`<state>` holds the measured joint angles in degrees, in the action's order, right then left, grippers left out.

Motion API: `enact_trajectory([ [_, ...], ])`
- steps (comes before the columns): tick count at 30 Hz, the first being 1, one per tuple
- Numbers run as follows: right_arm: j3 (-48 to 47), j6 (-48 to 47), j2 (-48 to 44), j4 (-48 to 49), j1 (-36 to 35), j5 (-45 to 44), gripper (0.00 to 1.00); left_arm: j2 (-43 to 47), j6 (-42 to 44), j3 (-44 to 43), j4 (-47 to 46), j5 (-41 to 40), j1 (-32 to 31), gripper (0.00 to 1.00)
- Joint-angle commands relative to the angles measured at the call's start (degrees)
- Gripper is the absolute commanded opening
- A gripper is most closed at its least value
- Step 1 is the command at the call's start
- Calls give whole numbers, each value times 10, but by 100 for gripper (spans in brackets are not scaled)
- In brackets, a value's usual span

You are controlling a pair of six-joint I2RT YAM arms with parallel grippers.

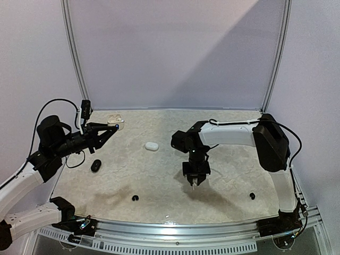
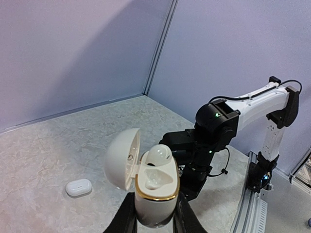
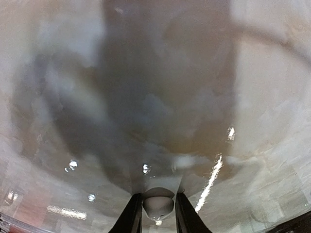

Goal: Insert the wireless bluetooth earbuds into the charging case

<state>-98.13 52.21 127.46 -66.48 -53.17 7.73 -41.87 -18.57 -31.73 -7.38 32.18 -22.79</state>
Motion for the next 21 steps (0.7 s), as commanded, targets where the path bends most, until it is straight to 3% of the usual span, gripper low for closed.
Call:
enact_trajectory([
  [1, 17, 3, 8, 21, 0, 10, 21, 4, 6, 10, -2, 1, -9, 0],
  [11, -3, -12, -16, 24, 0, -16, 8, 3, 17, 7, -2, 9, -9, 0],
  [17, -112, -70, -84, 34, -6, -118, 2, 6, 30, 8, -43, 3, -12, 0],
  [21, -172, -135, -149, 139, -36, -203, 0, 0, 42, 8, -102, -14, -27, 0],
])
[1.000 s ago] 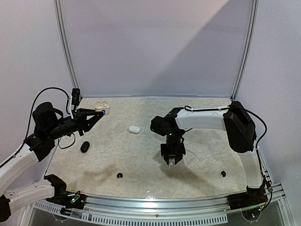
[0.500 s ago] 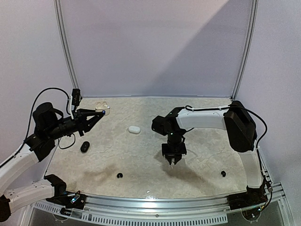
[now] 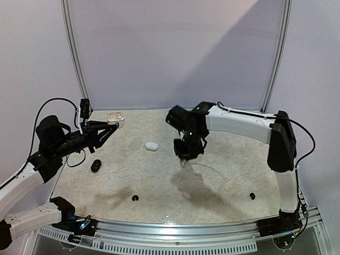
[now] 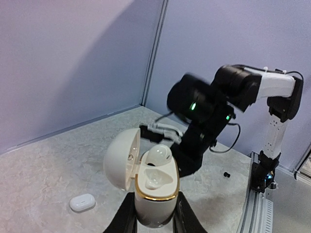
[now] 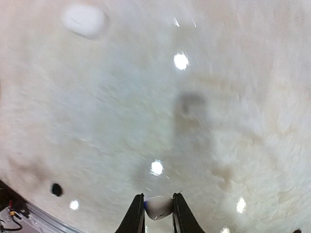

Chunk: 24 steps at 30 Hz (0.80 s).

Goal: Insert the wireless bluetooth earbuds into the charging case

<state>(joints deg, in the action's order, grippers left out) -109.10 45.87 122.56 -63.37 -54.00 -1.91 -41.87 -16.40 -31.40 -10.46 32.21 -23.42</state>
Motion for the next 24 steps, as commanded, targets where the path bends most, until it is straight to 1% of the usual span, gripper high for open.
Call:
enact_trajectory([
  [1, -65, -87, -122, 145, -39, -126, 0, -3, 23, 4, -84, -20, -24, 0],
  [4, -55, -157, -172, 278, -79, -182, 0, -11, 32, -2, -113, -37, -39, 0],
  [7, -49, -242, -190, 408, -127, -209, 0, -15, 54, -11, -121, -60, -57, 0],
  [8, -45, -268, -193, 456, -145, -212, 0, -16, 63, -15, -122, -69, -63, 0],
  [10, -39, -353, -189, 540, -173, -197, 0, -18, 83, -20, -125, -81, -73, 0],
  [13, -45, -441, -169, 621, -204, -167, 0, -20, 111, -24, -129, -91, -89, 0],
  [15, -53, -452, -156, 644, -208, -143, 0, -20, 120, -28, -130, -100, -96, 0],
  [24, -69, -445, -112, 643, -208, -113, 0, -20, 127, -32, -144, -95, -113, 0],
])
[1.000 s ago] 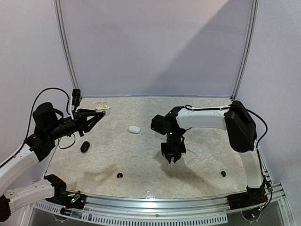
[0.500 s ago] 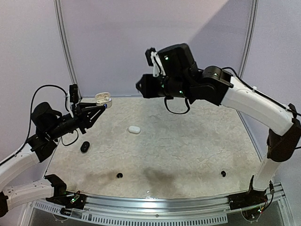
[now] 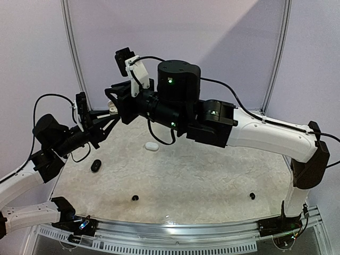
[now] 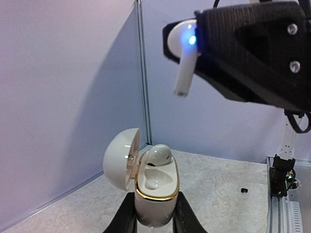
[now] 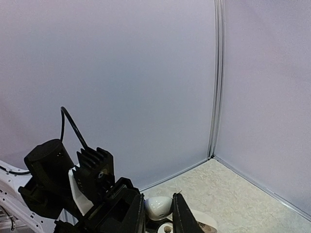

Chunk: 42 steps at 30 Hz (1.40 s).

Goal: Insert the wireless bluetooth earbuds into the charging case

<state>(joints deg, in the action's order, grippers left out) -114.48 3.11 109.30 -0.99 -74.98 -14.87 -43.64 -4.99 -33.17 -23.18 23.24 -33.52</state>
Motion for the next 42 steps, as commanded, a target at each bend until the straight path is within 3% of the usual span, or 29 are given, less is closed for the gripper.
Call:
enact_trajectory([
  [1, -15, -17, 23, 17, 2, 14, 0, -2, 13, -15, -19, -5, -13, 0],
  [25, 24, 4, 17, -39, 8, -53, 0, -7, 5, -18, -21, -3, -16, 0],
  [38, 30, 13, 24, -61, 11, -39, 0, -7, 7, -19, -24, -5, -16, 0],
  [42, 32, 20, 26, -68, 11, -44, 21, -7, 7, -18, -24, -7, -16, 0],
])
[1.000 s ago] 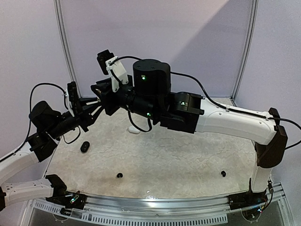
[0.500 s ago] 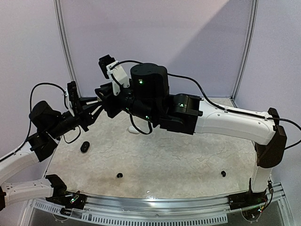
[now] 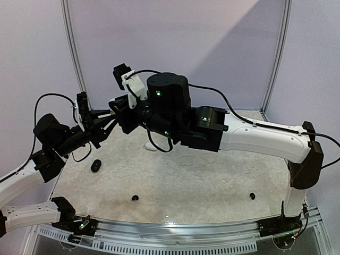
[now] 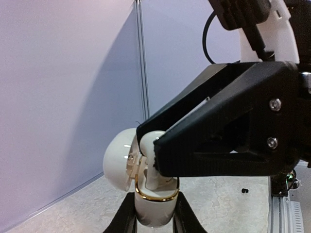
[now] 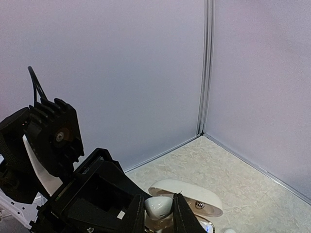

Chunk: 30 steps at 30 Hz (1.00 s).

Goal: Insert the wireless bluetooth earbuds into the charging case

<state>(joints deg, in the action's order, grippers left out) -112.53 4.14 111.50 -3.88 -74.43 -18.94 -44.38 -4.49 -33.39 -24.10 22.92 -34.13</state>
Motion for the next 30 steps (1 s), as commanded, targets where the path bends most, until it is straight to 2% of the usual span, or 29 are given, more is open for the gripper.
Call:
enact_trajectory([
  [1, 12, 10, 4, -40, 6, -6, 25, 2, 2, -16, -15, -3, -9, 0],
  [4, 10, 7, 4, -40, 5, -14, 30, 0, 1, -15, -15, 0, -9, 0],
  [17, -16, 8, 13, -70, 13, -35, 28, -1, -31, -16, -3, 43, -14, 0],
  [26, -34, 12, 22, -101, 15, -38, 24, 0, -41, -17, -2, 33, -15, 0],
  [30, -38, 12, 24, -102, 16, -26, 26, -3, -45, -16, -3, 27, -15, 0],
])
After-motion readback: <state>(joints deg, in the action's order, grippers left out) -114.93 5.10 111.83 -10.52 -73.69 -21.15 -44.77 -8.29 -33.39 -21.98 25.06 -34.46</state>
